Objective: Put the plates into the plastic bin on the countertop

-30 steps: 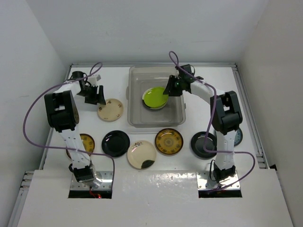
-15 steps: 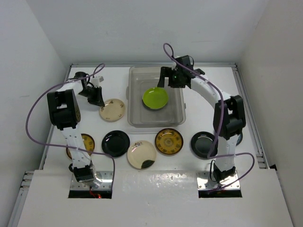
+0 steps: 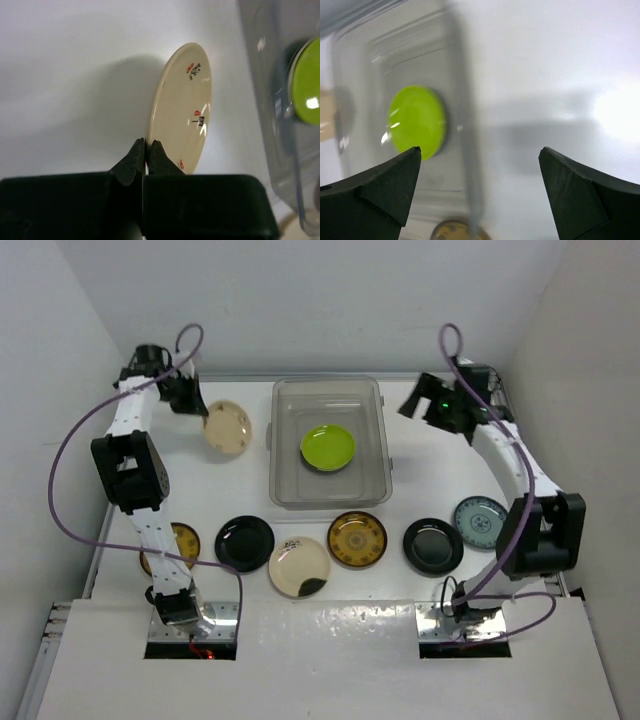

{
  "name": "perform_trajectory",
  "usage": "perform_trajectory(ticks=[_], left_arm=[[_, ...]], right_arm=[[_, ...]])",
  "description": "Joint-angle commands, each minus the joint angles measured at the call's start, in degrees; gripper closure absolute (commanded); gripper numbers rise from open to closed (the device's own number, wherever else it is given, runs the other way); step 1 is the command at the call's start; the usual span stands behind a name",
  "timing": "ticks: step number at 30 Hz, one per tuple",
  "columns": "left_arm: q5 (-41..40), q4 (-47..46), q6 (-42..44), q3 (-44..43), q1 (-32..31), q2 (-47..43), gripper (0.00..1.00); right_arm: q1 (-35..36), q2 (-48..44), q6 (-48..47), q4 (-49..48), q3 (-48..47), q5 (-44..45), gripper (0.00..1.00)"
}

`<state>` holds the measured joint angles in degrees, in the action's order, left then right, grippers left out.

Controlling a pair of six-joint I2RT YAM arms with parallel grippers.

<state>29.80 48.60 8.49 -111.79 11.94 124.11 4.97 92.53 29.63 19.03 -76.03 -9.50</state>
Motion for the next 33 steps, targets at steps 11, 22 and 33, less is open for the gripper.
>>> perform_trajectory(ticks=[11, 22, 33], left_arm=[[10.3, -7.9, -8.4, -6.8, -21.9, -6.2, 1.0], [8.1, -13.4, -9.5, -8.1, -28.3, 5.1, 1.0], [0.3, -14.8, -9.4, -5.5, -28.3, 6.5, 0.81]], right_arm=[[-33.2, -24.1, 15.8, 0.9, 35.1, 11.6, 0.0], [-45.8, -40.3, 17.7, 1.5, 45.7, 12.9, 0.0], [-49.5, -39.7, 21.3, 0.2, 52.6, 10.6, 0.0]])
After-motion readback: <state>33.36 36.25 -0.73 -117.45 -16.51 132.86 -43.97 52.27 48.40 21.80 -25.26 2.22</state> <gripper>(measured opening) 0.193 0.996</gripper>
